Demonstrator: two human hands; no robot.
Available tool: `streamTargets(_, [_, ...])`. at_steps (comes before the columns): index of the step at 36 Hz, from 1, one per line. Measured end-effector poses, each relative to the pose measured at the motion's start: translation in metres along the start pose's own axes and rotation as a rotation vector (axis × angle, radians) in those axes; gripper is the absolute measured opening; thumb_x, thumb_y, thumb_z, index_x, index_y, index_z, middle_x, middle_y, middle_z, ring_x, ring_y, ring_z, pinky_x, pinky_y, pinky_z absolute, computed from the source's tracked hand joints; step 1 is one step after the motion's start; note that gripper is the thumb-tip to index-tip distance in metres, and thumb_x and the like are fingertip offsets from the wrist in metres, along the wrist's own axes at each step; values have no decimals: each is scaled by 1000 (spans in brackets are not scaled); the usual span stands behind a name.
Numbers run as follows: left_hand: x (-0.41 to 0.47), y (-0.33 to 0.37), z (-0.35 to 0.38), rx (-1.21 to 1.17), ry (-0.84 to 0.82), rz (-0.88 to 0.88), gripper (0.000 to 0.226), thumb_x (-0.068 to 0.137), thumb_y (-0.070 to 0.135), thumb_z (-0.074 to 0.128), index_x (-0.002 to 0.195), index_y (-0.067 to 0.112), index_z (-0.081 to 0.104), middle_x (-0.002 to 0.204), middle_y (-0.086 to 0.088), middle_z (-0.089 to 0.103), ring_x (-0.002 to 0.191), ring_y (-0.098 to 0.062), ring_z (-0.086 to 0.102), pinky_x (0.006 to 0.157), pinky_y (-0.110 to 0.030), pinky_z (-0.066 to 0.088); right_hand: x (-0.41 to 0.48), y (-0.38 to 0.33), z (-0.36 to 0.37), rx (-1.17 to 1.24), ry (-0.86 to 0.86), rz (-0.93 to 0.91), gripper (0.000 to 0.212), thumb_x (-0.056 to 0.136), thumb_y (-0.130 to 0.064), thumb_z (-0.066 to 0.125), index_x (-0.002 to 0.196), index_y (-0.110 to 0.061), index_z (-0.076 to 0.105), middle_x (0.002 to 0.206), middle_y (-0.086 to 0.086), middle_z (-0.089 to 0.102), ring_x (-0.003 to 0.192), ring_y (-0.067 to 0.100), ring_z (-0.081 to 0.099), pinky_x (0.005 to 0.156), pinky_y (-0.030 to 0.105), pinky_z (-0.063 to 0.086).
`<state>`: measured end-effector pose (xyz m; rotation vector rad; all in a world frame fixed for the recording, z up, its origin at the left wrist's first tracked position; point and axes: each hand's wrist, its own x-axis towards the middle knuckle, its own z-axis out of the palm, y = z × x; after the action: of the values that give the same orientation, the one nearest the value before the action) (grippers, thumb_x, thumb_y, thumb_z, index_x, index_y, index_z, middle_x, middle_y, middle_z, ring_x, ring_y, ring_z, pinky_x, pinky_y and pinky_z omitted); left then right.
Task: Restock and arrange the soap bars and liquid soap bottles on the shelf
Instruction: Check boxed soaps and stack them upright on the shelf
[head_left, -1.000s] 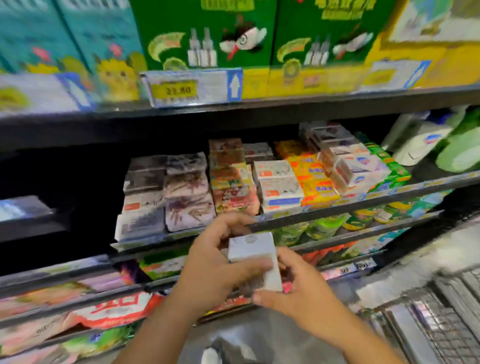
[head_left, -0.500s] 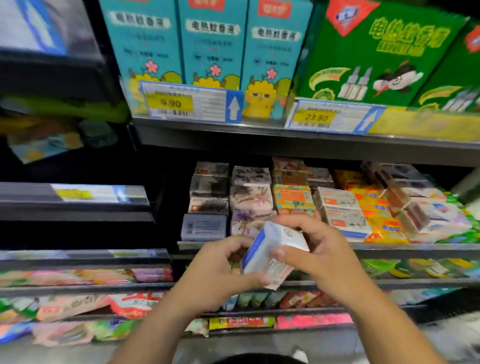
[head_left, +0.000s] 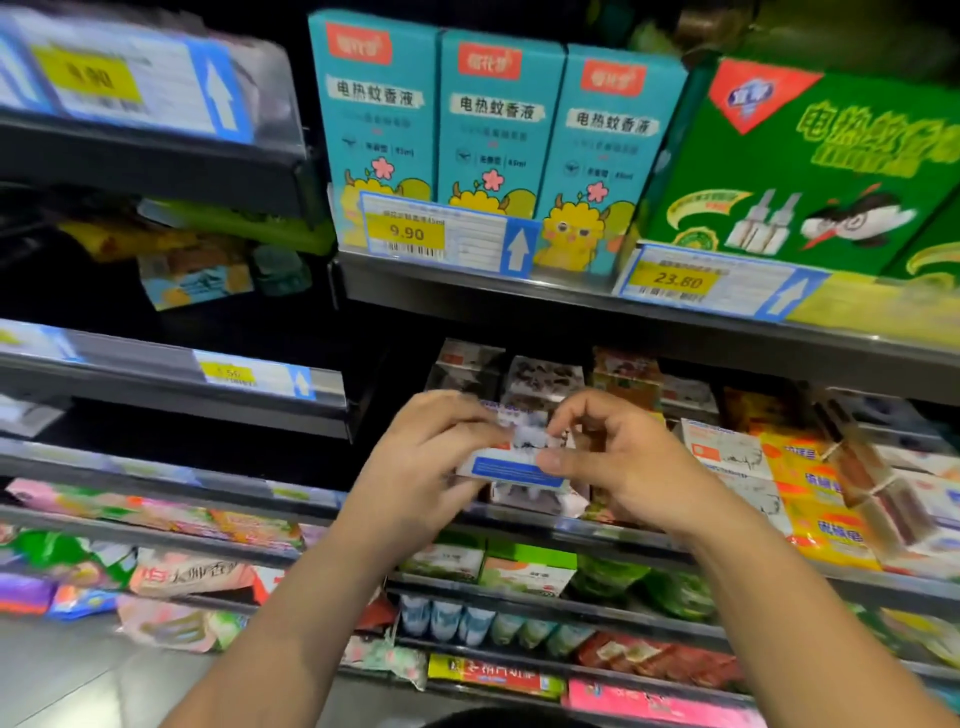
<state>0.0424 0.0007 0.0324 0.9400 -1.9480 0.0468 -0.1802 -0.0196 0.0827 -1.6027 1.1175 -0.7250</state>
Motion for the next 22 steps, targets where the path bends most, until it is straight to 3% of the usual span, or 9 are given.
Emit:
streamTargets(3, [-7, -7, 10, -29, 4, -83, 36, 78, 9, 79, 112, 17, 69, 121, -1, 57, 119, -21, 52, 107, -27, 39, 4, -1, 0, -79, 20, -15, 36, 67, -23, 88, 94, -30, 65, 78, 9, 53, 61, 21, 48, 55, 32, 42])
streamTargets(6, [-6, -14, 19, -79, -66, -356, 61, 72, 18, 80, 127, 31, 56, 138, 1, 47, 130, -12, 43, 109, -20, 34, 9, -3, -1, -279, 36, -14, 62, 55, -38, 91, 110, -38, 61, 112, -12, 61, 95, 6, 62, 80, 21, 52])
streamTargets(9, [2, -21, 33, -225, 15, -665, 79, 65, 13, 89, 131, 35, 52, 136, 0, 46, 122, -7, 50, 103, -14, 39, 15, -3, -2, -707, 61, -85, 90, 58, -54, 88, 138, -36, 51, 120, -19, 45, 108, -2, 43, 84, 13, 34])
streamTargets(11, [8, -21, 40, -418, 77, -801, 77, 69, 12, 88, 123, 47, 47, 131, 1, 54, 115, -10, 60, 97, -24, 49, 18, -3, 2, -840, 95, -125, 85, 68, -51, 85, 142, -28, 50, 117, -14, 40, 108, 2, 40, 81, 10, 26])
streamTargets(12, [10, -20, 43, -435, 73, -828, 70, 73, 11, 85, 122, 43, 48, 128, 0, 58, 113, -13, 62, 96, -28, 51, 21, -2, 6, -856, 128, -156, 78, 72, -47, 84, 139, -22, 53, 115, -10, 45, 110, 9, 46, 79, 10, 25])
streamTargets(14, [9, -24, 51, -311, -13, -838, 53, 81, 12, 76, 126, 26, 52, 126, -4, 61, 117, -19, 60, 98, -34, 50, 27, 1, 10, -826, 197, -223, 66, 72, -42, 82, 129, -15, 62, 111, 0, 64, 108, 21, 57, 77, 13, 30])
streamTargets(16, [7, -28, 54, -154, -88, -846, 48, 84, 26, 70, 127, 16, 52, 127, -7, 59, 122, -24, 55, 100, -36, 47, 37, 2, 11, -786, 254, -171, 63, 73, -49, 76, 127, -19, 65, 112, 4, 71, 105, 23, 64, 77, 19, 39])
streamTargets(19, [1, -41, 57, 127, -338, -841, 55, 89, 51, 54, 129, 14, 48, 135, -6, 48, 131, -26, 42, 106, -33, 38, 55, 4, 8, -880, 228, 57, 55, 82, -58, 67, 127, -26, 63, 107, 7, 72, 105, 28, 65, 76, 25, 45])
streamTargets(22, [-6, -50, 61, 382, -590, -789, 74, 91, 67, 32, 144, 16, 34, 156, -10, 26, 147, -30, 19, 117, -37, 23, 72, 1, 8, -846, 182, 192, 66, 77, -75, 59, 111, -19, 68, 89, 7, 74, 87, 29, 70, 79, 34, 56])
